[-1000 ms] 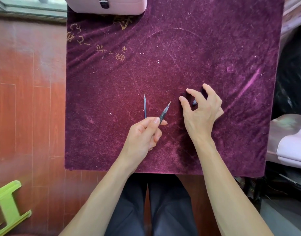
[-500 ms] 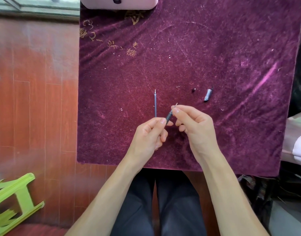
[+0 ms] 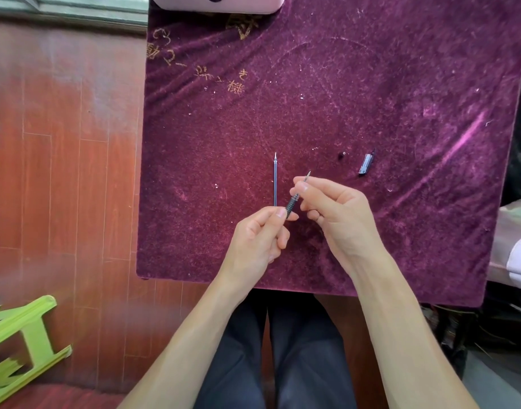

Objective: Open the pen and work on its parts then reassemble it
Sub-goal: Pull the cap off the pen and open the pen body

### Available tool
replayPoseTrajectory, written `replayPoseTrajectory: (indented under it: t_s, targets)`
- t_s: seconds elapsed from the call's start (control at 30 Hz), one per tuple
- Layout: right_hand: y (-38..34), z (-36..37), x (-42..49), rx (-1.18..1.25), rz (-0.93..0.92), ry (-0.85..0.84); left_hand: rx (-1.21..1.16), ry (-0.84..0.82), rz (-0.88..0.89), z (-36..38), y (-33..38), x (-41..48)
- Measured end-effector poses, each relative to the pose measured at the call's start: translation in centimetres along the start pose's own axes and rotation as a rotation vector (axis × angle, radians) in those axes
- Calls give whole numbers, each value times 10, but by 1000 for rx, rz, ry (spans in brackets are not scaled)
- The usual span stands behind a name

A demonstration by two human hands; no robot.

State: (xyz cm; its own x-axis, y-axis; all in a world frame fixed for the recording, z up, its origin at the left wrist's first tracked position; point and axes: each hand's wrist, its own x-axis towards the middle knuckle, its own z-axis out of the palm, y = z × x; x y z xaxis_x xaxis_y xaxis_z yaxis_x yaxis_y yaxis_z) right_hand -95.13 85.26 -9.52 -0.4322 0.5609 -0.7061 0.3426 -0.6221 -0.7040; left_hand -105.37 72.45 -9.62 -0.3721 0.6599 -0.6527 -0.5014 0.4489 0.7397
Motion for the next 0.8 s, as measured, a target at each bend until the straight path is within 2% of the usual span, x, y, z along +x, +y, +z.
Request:
replayPoseTrajectory:
  t_s: [0.2, 0.37, 0.8]
  targets:
    - [-15, 15, 15, -11, -72, 79, -37, 38, -12, -8, -3, -9]
    - [-36, 29, 39, 3, -193, 215, -56, 80, -58, -24, -14, -26]
    - [6, 91, 46, -593, -142, 294, -123, 280, -35, -40, -20, -36]
